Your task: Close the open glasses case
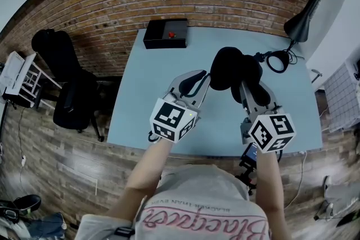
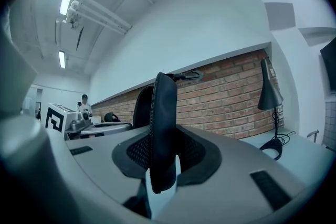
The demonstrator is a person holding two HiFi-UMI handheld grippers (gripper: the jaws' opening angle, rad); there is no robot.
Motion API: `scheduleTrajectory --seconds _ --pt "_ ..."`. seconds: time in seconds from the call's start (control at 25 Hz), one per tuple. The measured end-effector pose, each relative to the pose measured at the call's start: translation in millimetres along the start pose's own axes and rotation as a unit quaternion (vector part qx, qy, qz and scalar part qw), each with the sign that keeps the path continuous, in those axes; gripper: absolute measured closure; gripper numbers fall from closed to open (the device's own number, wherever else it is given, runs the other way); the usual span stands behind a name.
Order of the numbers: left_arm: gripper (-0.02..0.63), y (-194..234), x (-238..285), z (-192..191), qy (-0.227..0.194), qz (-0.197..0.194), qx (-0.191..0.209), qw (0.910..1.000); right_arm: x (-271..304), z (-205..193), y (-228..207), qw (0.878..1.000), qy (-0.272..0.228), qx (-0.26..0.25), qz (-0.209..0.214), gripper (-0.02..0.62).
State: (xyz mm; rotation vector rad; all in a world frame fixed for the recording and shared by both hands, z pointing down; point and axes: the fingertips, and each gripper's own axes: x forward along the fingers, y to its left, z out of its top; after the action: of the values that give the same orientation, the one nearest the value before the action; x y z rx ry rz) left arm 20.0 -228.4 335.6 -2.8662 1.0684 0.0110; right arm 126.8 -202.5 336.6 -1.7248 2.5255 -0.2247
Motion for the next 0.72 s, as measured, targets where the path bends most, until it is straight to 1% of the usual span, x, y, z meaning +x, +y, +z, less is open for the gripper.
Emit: scheduleTrajectory --seconds 0.12,0.28,0.32,0.36,0.48,0.72 --pt "0.597 1.5 1.0 -3.6 0.011 0.018 0.014 0.9997 0.2 -1.2 1.9 1.000 0.000 -0.012 -0.005 0.503" --pt "0.598 4.5 1.0 -3.9 0.016 0.032 0.018 0.9992 -1.5 0.6 2.1 0.999 -0.004 -0.030 -0.013 0.509" --pt "0.598 5.1 0.7 -3.1 0.015 0.033 0.018 0.9992 -2.1 1.3 2.5 0.999 -0.005 -0.033 -0.013 0.516" --pt "0.598 5.3 0.5 -2.2 0.015 0.033 0.018 0.9992 -2.4 2.0 3.4 0.999 -0.006 -0.035 -0.013 0.538" --pt "0.598 3.9 1.8 -0.6 0.016 0.033 0.020 0.9991 -1.7 2.8 6.2 0.999 -0.007 -0.041 -0.013 0.538" --pt "0.598 -0.6 2.9 -4.1 0.021 0.034 0.023 0.9989 -1.5 -2.0 4.6 0.998 0.004 -0.058 -0.025 0.538"
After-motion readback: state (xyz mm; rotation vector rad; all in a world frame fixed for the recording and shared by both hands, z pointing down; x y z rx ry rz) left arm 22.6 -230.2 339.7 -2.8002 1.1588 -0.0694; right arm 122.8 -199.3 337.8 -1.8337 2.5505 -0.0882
